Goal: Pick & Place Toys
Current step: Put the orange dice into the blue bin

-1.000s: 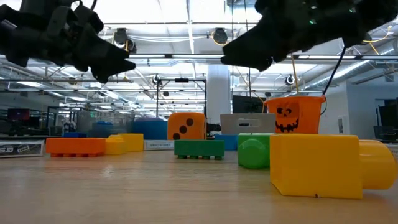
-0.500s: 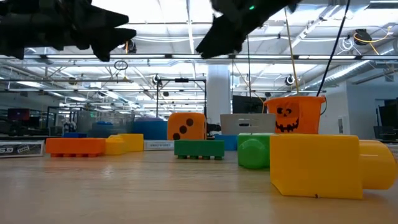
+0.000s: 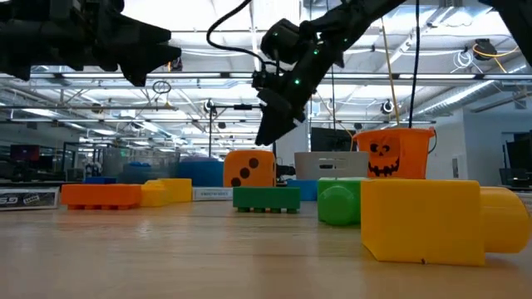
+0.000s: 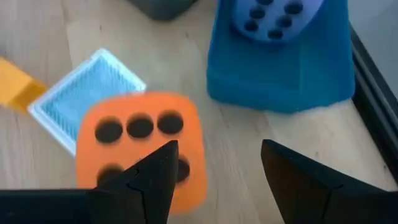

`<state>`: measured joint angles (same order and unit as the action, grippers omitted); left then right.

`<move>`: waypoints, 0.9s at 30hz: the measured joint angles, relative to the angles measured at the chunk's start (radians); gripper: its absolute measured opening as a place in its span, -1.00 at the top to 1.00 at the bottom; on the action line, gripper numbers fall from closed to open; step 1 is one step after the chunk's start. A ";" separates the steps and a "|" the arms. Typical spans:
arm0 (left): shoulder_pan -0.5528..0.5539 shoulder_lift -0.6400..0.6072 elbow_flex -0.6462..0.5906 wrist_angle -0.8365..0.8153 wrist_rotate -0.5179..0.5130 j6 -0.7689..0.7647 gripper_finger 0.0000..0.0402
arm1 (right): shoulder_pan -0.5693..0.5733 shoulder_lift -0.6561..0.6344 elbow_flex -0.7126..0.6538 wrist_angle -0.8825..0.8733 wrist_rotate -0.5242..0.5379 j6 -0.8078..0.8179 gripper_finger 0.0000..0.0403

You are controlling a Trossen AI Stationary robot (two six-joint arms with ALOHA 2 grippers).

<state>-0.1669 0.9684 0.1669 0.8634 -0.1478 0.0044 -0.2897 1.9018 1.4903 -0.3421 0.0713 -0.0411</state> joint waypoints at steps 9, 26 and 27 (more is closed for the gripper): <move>0.000 0.000 0.000 -0.020 0.000 -0.006 -0.08 | 0.027 0.026 0.037 0.010 -0.101 -0.083 -0.11; 0.000 0.000 0.000 -0.065 0.000 -0.009 -0.08 | 0.069 0.025 0.037 0.089 -0.099 -0.240 -0.11; 0.000 0.000 0.000 -0.072 0.000 -0.009 -0.08 | 0.069 0.025 0.037 0.086 -0.099 -0.240 -0.11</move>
<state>-0.1669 0.9684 0.1669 0.7912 -0.1481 -0.0048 -0.2203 1.9266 1.5269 -0.2559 -0.0277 -0.2808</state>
